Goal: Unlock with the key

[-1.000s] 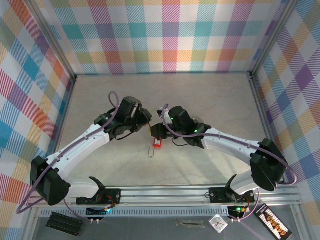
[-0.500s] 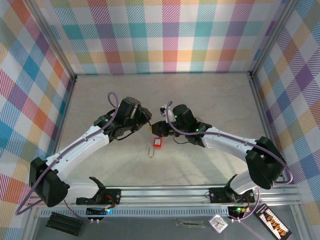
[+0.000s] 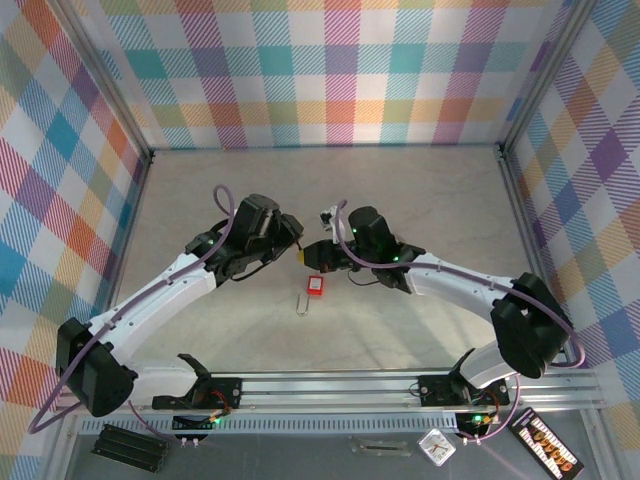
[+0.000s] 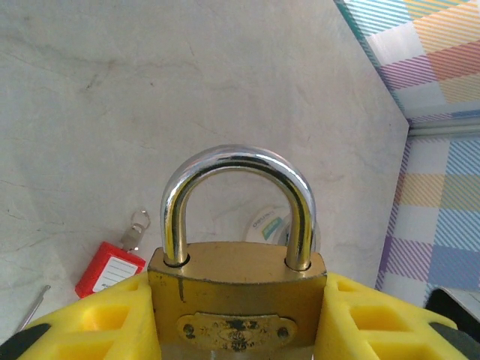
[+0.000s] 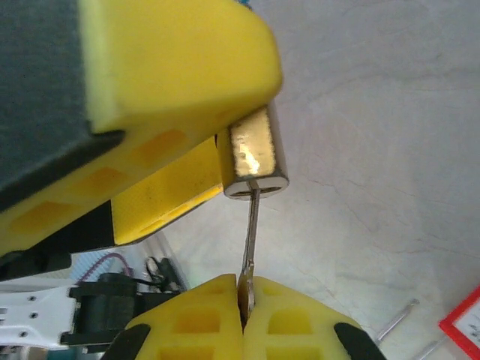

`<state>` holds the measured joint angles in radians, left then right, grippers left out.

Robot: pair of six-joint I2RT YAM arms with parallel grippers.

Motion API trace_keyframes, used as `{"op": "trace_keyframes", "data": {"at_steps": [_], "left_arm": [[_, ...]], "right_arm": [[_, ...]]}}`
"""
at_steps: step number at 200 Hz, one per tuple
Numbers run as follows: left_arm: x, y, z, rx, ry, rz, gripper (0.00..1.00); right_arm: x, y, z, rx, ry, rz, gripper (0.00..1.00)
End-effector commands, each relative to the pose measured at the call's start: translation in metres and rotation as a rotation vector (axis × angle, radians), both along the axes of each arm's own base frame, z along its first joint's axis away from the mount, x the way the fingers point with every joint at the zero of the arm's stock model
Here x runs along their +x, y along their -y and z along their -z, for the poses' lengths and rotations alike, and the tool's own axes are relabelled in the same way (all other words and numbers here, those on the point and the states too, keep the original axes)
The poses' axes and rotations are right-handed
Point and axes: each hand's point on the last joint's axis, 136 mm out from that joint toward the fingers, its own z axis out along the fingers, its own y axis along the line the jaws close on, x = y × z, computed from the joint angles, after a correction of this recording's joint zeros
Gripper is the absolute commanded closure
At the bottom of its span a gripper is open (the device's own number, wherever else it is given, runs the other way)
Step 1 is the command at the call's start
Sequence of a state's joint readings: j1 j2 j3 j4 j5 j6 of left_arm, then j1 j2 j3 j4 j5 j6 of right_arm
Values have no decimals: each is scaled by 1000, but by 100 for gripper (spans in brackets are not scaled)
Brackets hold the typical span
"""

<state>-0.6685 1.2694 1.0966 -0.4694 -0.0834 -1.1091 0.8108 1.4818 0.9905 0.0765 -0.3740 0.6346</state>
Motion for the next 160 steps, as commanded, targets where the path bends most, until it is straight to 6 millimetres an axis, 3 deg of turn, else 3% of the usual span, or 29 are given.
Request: {"op": "trace_keyframes", "data": {"at_steps": [1,43,79,107,160], "left_arm": [[-19,28,12,-13,-66,116,100],[-13,43,9,-84,-62,115,100],[-15,43,-6,-120,-34,122,100],[-21,42,-6,-145,-24,131,100],[-30,40,-1,-140,-41,160,100]], "right_arm": [[14,-16,-40,-43,201,13,100],[16,-19,-30,-98,213,27,100],[37,2,-36,112,111,49,100],[31,5,-50,253,143,-48,100],[29,11,-33,151,215,-101,100]]}}
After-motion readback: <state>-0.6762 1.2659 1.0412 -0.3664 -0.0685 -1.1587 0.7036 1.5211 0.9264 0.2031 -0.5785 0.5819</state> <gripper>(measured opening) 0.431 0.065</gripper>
